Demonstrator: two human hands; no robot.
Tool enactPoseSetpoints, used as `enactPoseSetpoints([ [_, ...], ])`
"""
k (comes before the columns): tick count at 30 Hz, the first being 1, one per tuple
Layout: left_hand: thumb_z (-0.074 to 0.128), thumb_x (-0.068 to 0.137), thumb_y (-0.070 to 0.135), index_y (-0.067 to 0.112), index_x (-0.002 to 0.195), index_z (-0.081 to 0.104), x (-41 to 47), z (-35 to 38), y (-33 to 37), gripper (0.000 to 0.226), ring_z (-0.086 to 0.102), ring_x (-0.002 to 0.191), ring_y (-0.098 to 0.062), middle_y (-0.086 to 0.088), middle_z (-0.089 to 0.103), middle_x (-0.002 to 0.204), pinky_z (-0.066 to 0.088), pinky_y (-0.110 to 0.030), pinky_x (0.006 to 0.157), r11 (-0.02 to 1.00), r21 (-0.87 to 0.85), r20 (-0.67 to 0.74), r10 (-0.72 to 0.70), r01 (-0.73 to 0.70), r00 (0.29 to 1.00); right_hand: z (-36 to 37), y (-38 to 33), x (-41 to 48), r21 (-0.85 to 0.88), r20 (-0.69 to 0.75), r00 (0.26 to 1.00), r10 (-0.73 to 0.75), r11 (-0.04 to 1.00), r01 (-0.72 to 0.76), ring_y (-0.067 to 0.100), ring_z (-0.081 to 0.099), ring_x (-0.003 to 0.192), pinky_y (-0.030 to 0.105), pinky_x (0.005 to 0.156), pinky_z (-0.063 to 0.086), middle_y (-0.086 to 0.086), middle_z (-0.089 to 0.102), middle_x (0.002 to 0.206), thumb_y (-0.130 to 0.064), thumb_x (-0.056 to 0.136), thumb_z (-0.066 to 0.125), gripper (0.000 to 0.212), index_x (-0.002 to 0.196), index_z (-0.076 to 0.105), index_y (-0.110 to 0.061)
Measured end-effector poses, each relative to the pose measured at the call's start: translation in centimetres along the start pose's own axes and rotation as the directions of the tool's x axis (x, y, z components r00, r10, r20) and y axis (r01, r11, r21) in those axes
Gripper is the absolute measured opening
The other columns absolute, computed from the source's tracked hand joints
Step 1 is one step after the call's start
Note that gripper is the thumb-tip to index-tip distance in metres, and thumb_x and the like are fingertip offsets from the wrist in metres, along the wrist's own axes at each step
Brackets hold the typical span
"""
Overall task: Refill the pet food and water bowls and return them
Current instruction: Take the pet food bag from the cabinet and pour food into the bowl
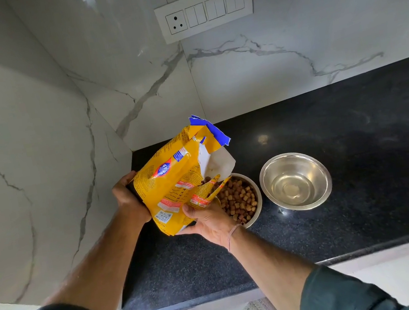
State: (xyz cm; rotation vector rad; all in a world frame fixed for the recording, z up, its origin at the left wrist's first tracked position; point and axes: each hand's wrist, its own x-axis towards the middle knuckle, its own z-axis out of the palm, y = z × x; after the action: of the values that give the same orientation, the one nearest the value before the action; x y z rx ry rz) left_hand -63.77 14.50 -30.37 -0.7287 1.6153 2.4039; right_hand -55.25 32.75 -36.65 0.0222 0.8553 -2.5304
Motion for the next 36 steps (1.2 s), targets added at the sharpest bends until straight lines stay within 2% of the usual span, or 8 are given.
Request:
enactPoseSetpoints([
  [4,0.049,0.087,0.051,0.021,0.105,0.074,-0.1,-0.5,-0.2,0.042,0.075,0.089,-0.035,-0.013,0.076,0.103,0.056,-0.051,0.090,1.000,-0.006,0.011,0.002,-0.002,1.000,0.3,-0.1,-0.2,-0.027,-0.012,1.000,0.001,1.000,-0.002,0.038,0.057,0.132,0.079,0.099,0.041,0.011,0.062,0.143,-0.010,0.081,0.082,0.063,0.139,0.060,-0.023],
  [8,0.049,0.088,0.050,0.022,0.098,0.076,-0.6,-0.9,-0.3,0.040,0.075,0.086,-0.036,-0.013,0.077,0.100,0.058,-0.050,0.086,0.999,-0.037,0.013,-0.017,0.018,1.000,0.6,0.0,-0.3,-0.077,-0.037,0.999,0.000,0.997,-0.003,0.034,0.063,0.126,0.077,0.096,0.045,0.010,0.066,0.139,-0.010,0.079,0.081,0.057,0.132,0.064,-0.022],
  [18,0.040,0.096,0.047,0.019,0.091,0.085,-1.9,-2.6,-1.8,0.052,0.077,0.085,-0.035,-0.014,0.079,0.098,0.063,-0.046,0.068,0.988,-0.150,0.052,0.027,-0.019,0.998,1.6,-0.7,-0.7,-0.298,-0.146,0.989,0.025,0.952,-0.068,0.040,0.059,0.129,0.077,0.099,0.042,0.015,0.067,0.136,0.005,0.088,0.073,0.055,0.140,0.057,-0.009],
  [21,0.036,0.098,0.045,0.016,0.115,0.077,-2.4,-3.1,-2.4,0.053,0.073,0.099,-0.039,-0.018,0.074,0.114,0.061,-0.054,0.084,0.984,-0.172,0.050,0.047,-0.038,0.998,2.0,-1.0,-0.9,-0.360,-0.159,0.987,0.037,0.928,-0.093,0.038,0.061,0.126,0.073,0.099,0.046,0.015,0.068,0.133,0.005,0.087,0.075,0.050,0.132,0.063,-0.012],
  [25,0.035,0.099,0.044,0.017,0.145,0.057,-3.3,-3.5,-2.7,0.058,0.063,0.117,-0.041,-0.019,0.065,0.131,0.045,-0.057,0.108,0.977,-0.213,-0.001,-0.007,0.006,1.000,2.5,-1.0,-1.0,-0.438,-0.172,0.985,0.033,0.892,-0.106,0.034,0.064,0.123,0.066,0.097,0.052,0.009,0.071,0.129,0.003,0.086,0.078,0.047,0.122,0.066,-0.025],
  [28,0.032,0.101,0.040,0.016,0.146,0.056,-4.1,-3.5,-2.4,0.057,0.059,0.123,-0.043,-0.021,0.060,0.138,0.042,-0.057,0.111,0.969,-0.248,-0.044,0.005,-0.016,0.999,2.8,-1.4,-1.0,-0.503,-0.178,0.984,0.029,0.856,-0.116,0.034,0.065,0.122,0.065,0.096,0.053,0.009,0.072,0.129,0.000,0.085,0.079,0.047,0.126,0.065,-0.019],
  [31,0.031,0.101,0.039,0.017,0.136,0.064,-4.9,-3.3,-2.1,0.053,0.062,0.118,-0.043,-0.021,0.069,0.127,0.047,-0.057,0.104,0.953,-0.302,-0.057,-0.010,-0.007,0.998,3.4,-2.5,-1.3,-0.579,-0.172,0.985,0.017,0.807,-0.116,0.031,0.067,0.120,0.062,0.094,0.056,0.009,0.072,0.128,-0.002,0.085,0.080,0.049,0.130,0.064,-0.015],
  [36,0.033,0.102,0.039,0.020,0.141,0.061,-5.9,-2.5,-1.1,0.051,0.057,0.129,-0.043,-0.020,0.064,0.137,0.039,-0.060,0.114,0.949,-0.314,-0.028,0.020,-0.028,0.999,4.9,-6.0,-2.1,-0.713,-0.126,0.991,-0.033,0.698,-0.067,0.030,0.067,0.118,0.059,0.086,0.060,0.008,0.071,0.128,-0.010,0.083,0.084,0.058,0.135,0.059,-0.017],
])
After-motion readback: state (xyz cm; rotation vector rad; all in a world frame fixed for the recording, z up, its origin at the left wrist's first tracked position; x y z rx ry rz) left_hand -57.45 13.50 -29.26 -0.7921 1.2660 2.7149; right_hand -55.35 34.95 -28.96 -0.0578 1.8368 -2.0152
